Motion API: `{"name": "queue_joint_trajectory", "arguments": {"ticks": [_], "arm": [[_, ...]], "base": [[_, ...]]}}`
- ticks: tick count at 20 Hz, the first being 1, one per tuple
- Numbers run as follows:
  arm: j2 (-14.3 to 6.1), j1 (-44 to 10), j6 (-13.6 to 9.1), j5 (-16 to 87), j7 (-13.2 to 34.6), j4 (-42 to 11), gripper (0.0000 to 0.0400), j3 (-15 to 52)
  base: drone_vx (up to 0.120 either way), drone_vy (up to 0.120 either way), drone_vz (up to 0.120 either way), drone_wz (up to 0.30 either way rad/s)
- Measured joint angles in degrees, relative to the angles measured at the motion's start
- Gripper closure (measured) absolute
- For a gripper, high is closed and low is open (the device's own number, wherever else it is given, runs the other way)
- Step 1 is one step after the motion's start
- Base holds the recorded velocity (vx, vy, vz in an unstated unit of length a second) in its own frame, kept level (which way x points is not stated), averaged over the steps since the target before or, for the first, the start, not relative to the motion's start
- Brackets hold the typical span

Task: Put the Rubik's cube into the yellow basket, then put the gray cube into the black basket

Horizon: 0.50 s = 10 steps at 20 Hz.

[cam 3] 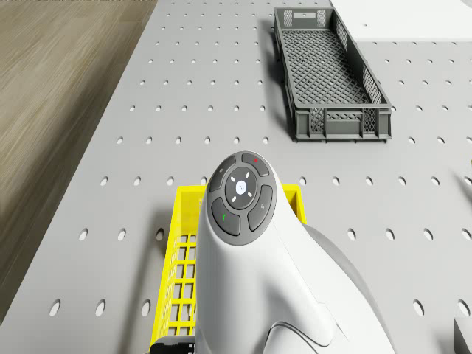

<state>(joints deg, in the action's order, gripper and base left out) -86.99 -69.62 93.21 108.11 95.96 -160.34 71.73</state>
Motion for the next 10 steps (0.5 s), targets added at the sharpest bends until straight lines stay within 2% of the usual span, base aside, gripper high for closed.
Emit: {"name": "queue_joint_trajectory", "arguments": {"ticks": [1,3,10], "arm": [[0.0,0.0,0.0,-0.1,0.0,0.0,0.0,0.1],[0.0,0.0,-0.1,-0.3,0.0,-0.1,0.0,0.3],[-0.2,0.0,0.0,-0.5,0.1,-0.1,0.0,0.5]], "base": [[0.0,0.0,0.12,0.0],[0.0,-0.1,0.1,0.0],[0.0,-0.12,0.0,0.0]]}}
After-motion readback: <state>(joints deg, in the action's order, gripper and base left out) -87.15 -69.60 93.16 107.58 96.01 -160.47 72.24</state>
